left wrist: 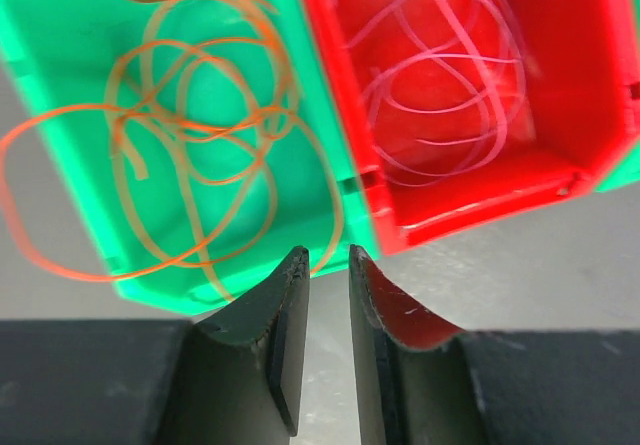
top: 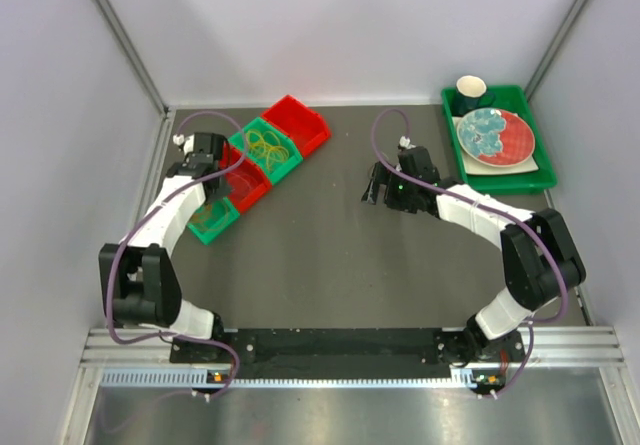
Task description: Untangle the cables
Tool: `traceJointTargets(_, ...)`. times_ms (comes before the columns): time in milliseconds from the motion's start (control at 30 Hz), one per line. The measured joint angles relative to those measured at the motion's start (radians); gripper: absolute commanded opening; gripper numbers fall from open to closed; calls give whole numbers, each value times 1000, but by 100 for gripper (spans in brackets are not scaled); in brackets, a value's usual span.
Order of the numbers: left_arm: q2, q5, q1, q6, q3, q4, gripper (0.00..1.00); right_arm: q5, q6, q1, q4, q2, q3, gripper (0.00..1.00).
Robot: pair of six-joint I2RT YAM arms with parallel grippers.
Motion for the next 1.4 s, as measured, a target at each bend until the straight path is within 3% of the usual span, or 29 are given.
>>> traceJointTargets(167,-40,-105,2,23,-7,-50,37,6,-2,0,0,0,0,90)
traceJointTargets(267,-68,-198,2,2,-20,-90,45,9,-3,0,-1,0,0,90)
traceJointTargets(433,-230,-265,47,-31,-119,-93,54,10,-7,0,-2,0,0,90)
traceJointTargets(633,-273,-160,264,-40,-148,-74,56,7,-7,0,0,0,0,90)
traceJointTargets(800,-210,7,361,-55,-213,-45,55,-4,-8,0,1,0,0,90)
traceJointTargets(1033,-193,156,423,-90,-302,50,48,-11,-10,0,1,0,0,90)
traceJointTargets(1400,-351,173,425,-133,-316,153,43,-24,-10,0,1,0,0,90)
